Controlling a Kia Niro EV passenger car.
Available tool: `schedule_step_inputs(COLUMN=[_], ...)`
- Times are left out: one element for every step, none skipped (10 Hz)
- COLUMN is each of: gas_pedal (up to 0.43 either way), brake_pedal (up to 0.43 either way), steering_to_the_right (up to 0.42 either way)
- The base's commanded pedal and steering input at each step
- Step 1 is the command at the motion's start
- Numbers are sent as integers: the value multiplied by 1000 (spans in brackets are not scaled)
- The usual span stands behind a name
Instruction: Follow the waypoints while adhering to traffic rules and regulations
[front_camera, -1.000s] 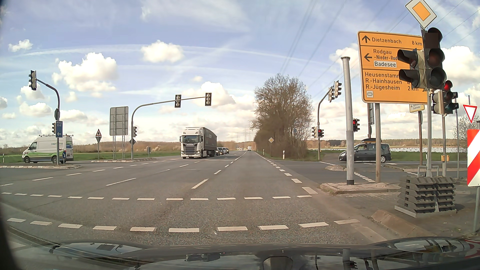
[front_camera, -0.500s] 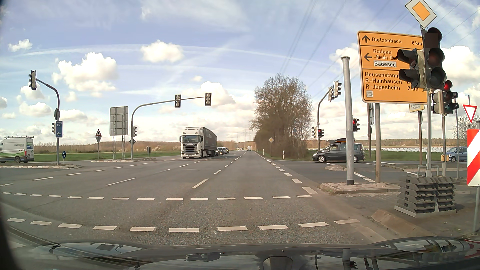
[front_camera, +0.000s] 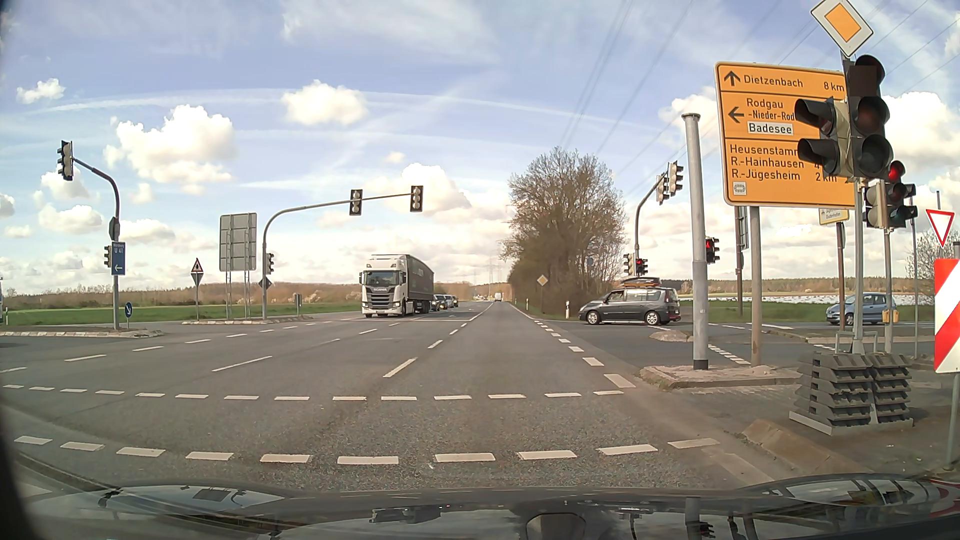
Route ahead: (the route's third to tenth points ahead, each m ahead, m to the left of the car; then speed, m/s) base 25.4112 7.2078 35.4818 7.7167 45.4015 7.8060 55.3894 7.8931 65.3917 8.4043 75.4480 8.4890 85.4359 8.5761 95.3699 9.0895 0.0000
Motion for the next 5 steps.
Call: schedule_step_inputs(gas_pedal=[0,0,0,0,0], brake_pedal=[323,323,323,323,323], steering_to_the_right=[-4,-4,-4,-4,-4])
